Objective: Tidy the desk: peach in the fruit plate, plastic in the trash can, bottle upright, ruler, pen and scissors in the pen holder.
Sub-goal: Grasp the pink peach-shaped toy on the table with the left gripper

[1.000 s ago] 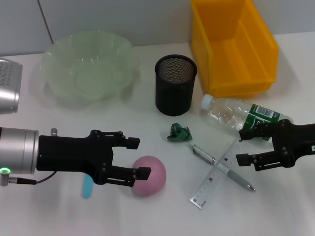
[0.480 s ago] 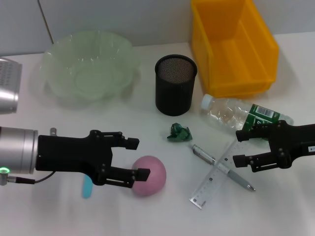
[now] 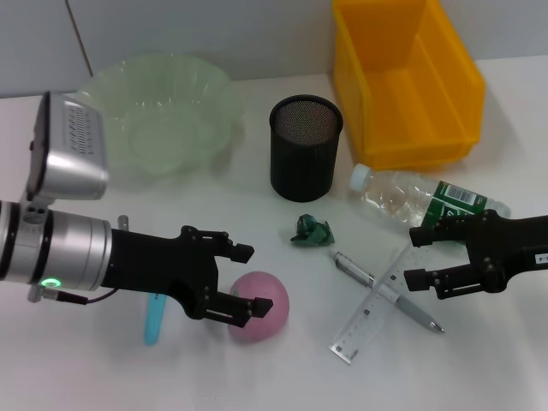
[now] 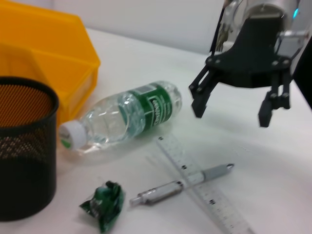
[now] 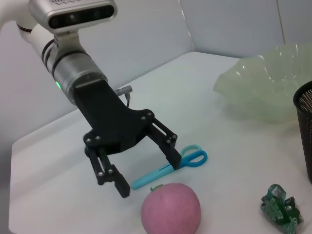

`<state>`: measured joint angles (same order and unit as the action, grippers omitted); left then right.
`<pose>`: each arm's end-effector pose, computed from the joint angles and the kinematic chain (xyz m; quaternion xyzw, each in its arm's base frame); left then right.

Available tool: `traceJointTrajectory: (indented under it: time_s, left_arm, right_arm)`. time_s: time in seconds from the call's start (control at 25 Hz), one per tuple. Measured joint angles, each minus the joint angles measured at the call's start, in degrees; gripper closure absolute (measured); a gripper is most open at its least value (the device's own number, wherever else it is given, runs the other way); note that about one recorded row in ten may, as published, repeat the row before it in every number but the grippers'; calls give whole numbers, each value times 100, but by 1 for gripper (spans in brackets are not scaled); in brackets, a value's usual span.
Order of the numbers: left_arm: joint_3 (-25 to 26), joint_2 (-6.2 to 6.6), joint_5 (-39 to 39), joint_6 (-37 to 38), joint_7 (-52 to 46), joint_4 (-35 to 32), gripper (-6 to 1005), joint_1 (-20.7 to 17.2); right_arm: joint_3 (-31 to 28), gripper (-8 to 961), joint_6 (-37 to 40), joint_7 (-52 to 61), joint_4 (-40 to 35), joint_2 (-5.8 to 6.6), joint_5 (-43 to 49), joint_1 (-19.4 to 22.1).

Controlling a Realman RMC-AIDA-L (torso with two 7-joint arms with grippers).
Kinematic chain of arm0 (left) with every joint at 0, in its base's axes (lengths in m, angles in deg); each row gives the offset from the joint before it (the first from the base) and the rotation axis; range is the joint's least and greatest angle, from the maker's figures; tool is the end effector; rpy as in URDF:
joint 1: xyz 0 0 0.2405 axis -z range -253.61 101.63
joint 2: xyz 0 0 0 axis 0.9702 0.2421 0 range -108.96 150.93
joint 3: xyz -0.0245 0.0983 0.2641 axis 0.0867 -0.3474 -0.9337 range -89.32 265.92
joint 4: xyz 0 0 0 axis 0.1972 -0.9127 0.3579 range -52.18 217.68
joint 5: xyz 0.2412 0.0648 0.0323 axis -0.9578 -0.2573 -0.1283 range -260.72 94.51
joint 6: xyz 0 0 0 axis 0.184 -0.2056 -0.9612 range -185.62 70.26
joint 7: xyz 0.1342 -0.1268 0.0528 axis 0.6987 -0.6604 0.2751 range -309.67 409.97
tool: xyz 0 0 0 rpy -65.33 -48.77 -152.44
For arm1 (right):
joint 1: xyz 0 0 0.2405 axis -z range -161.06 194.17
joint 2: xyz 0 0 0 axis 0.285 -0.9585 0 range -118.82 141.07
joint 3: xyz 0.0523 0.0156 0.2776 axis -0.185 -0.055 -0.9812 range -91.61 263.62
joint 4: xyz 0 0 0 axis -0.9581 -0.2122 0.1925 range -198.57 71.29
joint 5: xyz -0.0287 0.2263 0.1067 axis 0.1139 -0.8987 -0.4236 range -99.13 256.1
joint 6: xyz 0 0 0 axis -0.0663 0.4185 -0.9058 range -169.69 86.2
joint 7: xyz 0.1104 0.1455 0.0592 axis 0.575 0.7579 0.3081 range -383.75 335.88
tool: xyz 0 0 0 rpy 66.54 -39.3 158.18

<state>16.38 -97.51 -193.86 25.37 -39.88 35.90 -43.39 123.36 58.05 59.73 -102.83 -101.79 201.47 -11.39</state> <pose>-0.2274 0.3855 -0.1145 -0.9867 -0.1258 -0.1022 0.0085 0.3285 0.3574 -0.0069 -0.9498 0.2464 0.1794 0.0703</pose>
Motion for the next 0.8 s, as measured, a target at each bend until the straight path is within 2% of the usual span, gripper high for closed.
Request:
traceJointTrajectory:
  time_s: [0.24, 0.52, 0.8]
  left_arm:
    - [-227, -5, -190, -340, -41, 134, 197, 150]
    - [-483, -10, -225, -666, -12, 625, 206, 418]
    - [-751, -25, -224, -887, -2, 654, 214, 425]
  right_arm:
    - [0, 134, -9, 15, 3, -1, 6, -1]
    - [0, 134, -13, 22, -5, -2, 7, -15]
    - [-3, 134, -13, 31, -5, -2, 7, -55]
